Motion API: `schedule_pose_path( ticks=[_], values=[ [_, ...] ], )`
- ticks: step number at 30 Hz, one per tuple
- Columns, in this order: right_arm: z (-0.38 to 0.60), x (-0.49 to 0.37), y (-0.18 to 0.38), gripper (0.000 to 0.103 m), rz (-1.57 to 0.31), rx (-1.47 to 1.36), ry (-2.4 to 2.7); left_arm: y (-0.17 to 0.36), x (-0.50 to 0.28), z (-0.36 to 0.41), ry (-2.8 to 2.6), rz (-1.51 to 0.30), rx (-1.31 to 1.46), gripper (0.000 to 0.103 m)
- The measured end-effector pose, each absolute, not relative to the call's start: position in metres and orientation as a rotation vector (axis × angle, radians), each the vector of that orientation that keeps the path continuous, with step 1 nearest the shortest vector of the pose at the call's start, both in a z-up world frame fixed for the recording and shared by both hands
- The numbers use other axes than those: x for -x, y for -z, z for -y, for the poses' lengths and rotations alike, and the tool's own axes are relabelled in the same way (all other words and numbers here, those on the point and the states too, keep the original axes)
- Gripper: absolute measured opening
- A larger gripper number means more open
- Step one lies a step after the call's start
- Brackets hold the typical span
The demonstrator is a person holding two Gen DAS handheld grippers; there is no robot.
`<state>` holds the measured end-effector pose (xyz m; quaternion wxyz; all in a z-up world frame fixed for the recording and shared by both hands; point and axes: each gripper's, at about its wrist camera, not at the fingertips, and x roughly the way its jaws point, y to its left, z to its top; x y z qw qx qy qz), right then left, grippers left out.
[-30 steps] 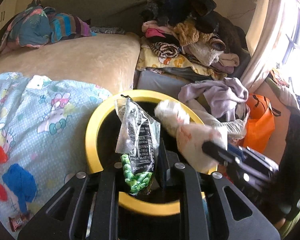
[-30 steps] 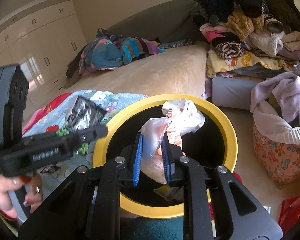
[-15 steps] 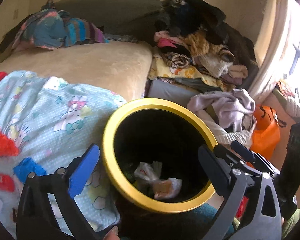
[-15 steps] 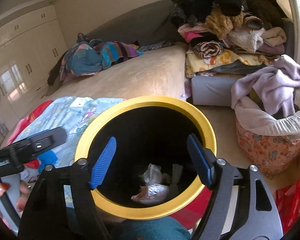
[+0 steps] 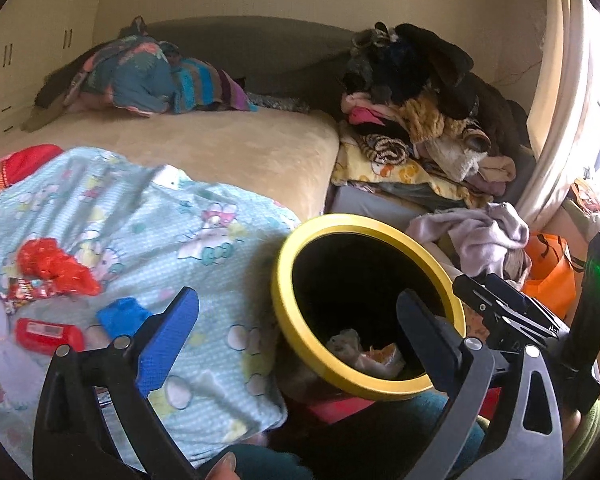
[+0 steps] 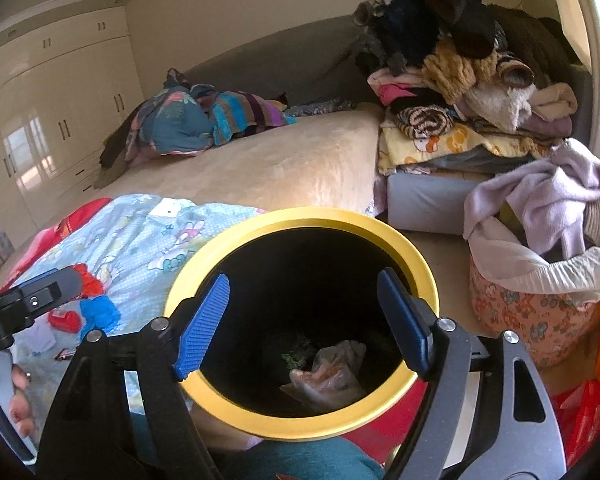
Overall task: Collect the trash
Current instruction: 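Move both tools back toward the remaining trash on the bed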
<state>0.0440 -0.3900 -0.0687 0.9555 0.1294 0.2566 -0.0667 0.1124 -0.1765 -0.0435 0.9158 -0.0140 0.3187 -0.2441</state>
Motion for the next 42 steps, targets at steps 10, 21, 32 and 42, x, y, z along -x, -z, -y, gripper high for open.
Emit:
schedule_pose_path(
  ticks=[10, 21, 32, 42],
  values=[
    [0.364, -0.04, 0.056, 0.069, -0.494, -0.204, 0.075, 0.032, -0.099, 0.143, 0.453, -0.593, 0.057, 0.096],
    [0.321, -0.039, 0.045, 0.07, -0.487, -0.127, -0.038, 0.029, -0.094, 0.099, 0.359, -0.552, 0.085, 0.096],
    [0.261, -0.045, 0.037, 0.071, -0.501, -0.028, -0.184, 0.03, -0.095, 0.046, 0.275, -0.538, 0.15, 0.097],
    [0.206, -0.056, 0.033, 0.08, -0.51, 0.023, -0.293, 0.038, -0.094, -0.009, 0.175, -0.551, 0.202, 0.097]
  ],
)
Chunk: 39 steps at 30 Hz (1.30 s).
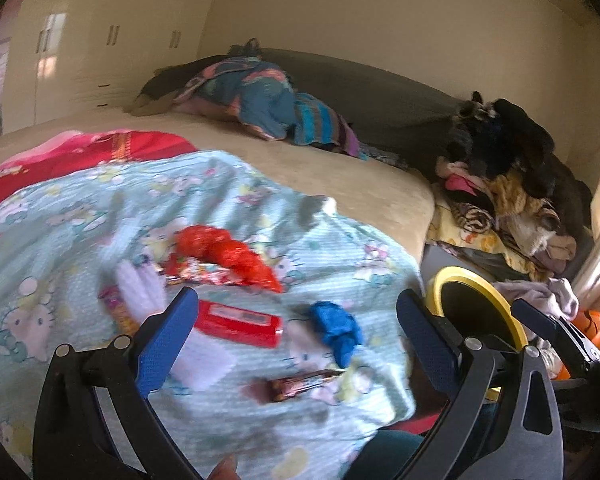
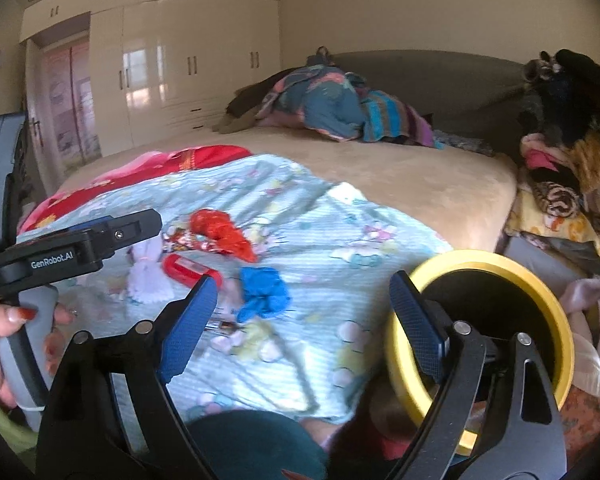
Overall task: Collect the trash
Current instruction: 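Move both tools back toward the remaining trash on the bed, then grasp the white mesh bag with the left gripper while the right gripper grasps the blue glove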
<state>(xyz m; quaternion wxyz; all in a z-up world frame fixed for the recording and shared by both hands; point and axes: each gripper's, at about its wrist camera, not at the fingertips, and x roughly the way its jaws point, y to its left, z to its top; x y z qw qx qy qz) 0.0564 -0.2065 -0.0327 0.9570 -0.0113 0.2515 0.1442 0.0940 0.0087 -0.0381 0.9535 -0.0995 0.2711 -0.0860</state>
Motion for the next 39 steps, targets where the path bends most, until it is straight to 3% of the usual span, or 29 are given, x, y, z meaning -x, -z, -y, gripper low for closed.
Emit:
schedule_pose_path(
  ticks=[25, 27, 28, 32, 39],
  values=[
    [0.162, -0.118, 0.067, 0.08, -0.663, 0.043, -0.305, 0.093, -0.104, -0.098, 0.002, -0.672, 0.453, 0.095],
    [0.161, -0.123, 0.071, 0.08, -0.679, 0.041, -0.307, 0.096, -0.105, -0.095, 0.019, -0.682, 0.46, 0.092],
    [0.16, -0.126, 0.074, 0.08, -0.685, 0.041, -0.307, 0.097, -0.106, -0.095, 0.025, -0.685, 0.46, 0.084],
    [0.161, -0.139, 0.082, 0.08, -0.71, 0.031, -0.306, 0.105, -0.11, -0.091, 0.052, -0.711, 0.482, 0.073],
    [0.156, -0.163, 0.103, 0.08, -0.794, 0.017, -0.329, 0.122, -0.116, -0.088, 0.059, -0.762, 0.54, 0.064]
  ],
)
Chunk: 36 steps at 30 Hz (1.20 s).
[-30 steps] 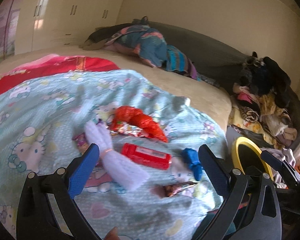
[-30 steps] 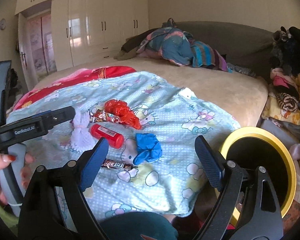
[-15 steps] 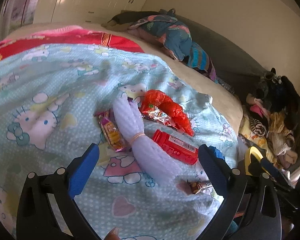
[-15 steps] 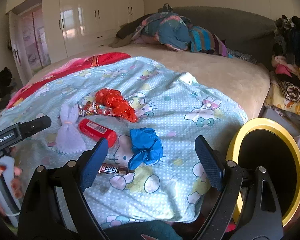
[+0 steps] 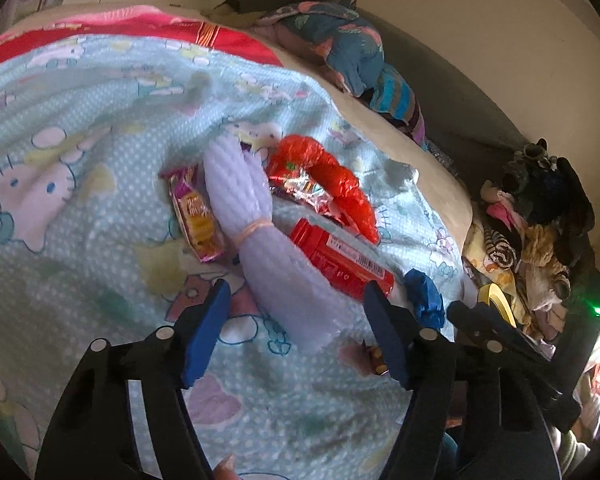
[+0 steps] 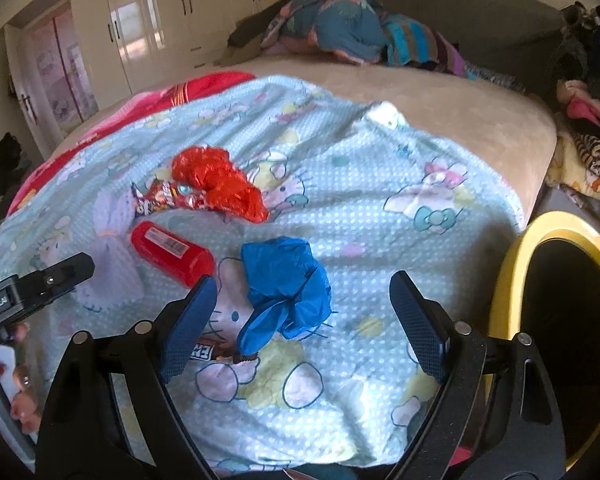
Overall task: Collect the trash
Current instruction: 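Grasp the white mesh bag with the left gripper while the right gripper grasps the blue glove, then carry the mesh bag and blue glove over the yellow-rimmed bin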
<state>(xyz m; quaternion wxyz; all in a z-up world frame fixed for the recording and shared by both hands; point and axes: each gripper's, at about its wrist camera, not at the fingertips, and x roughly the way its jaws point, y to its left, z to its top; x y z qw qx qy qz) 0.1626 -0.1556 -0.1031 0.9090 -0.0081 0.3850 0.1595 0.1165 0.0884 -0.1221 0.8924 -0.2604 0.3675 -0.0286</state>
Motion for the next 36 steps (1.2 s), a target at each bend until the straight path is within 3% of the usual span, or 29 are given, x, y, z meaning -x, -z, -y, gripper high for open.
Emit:
schedule_pose_path(
  ticks=[4, 7, 9, 19, 36],
  values=[
    [0.15, -0.173, 0.116, 0.072, -0.854, 0.01, -0.344, 0.13, -0.119, -0.09, 0.059, -0.779, 0.568, 0.056],
    [0.147, -0.179, 0.126, 0.052, -0.909, 0.005, -0.37, 0.134, -0.121, -0.09, 0.062, -0.792, 0.58, 0.047],
    [0.148, -0.181, 0.13, 0.027, -0.932, -0.012, -0.388, 0.136, -0.121, -0.09, 0.067, -0.795, 0.583, 0.042],
    [0.168, -0.158, 0.114, 0.021, -0.841, -0.08, -0.4, 0.117, -0.111, -0.09, 0.066, -0.739, 0.526, 0.02],
    [0.165, -0.112, 0.07, 0.019, -0.716, -0.111, -0.51, 0.067, -0.094, -0.08, 0.126, -0.625, 0.462, 0.018]
  ],
)
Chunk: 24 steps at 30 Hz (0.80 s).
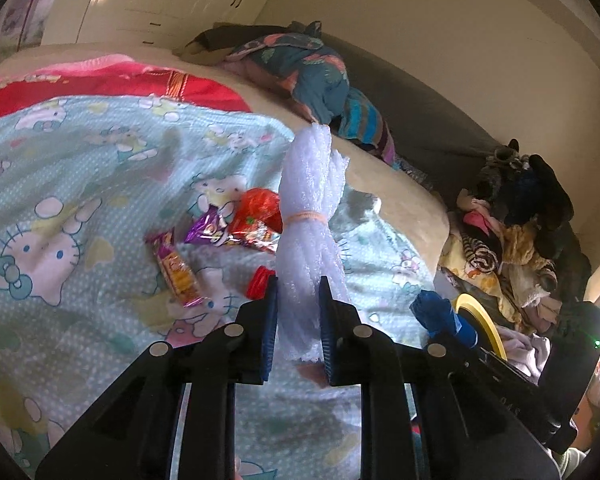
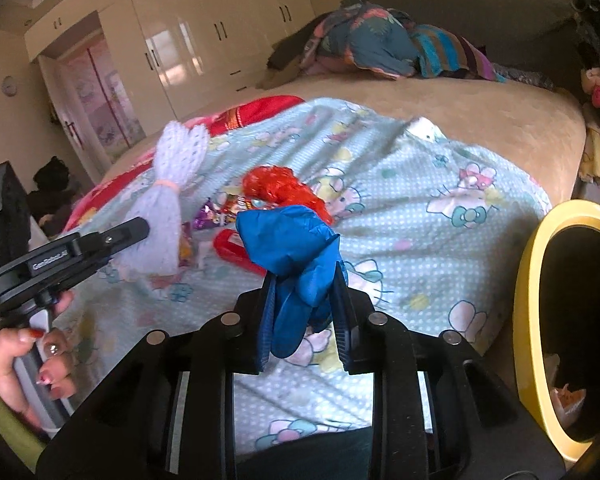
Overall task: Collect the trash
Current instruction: 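Carry the mesh bag and blue glove over the yellow-rimmed bin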
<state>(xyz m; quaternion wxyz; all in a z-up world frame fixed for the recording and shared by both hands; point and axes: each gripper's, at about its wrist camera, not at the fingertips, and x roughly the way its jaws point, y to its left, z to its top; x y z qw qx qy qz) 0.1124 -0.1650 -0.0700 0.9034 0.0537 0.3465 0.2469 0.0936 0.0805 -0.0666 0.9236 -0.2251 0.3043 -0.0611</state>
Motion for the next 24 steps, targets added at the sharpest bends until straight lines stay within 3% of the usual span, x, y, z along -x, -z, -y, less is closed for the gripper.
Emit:
schedule_pose_path(
  ticks=[24],
  values=[
    [0.216, -0.09, 0.042, 0.019, -0.618, -0.147, -0.431, 0.036, -0.087, -0.016, 0.277, -0.599, 0.336, 0.018]
  ],
)
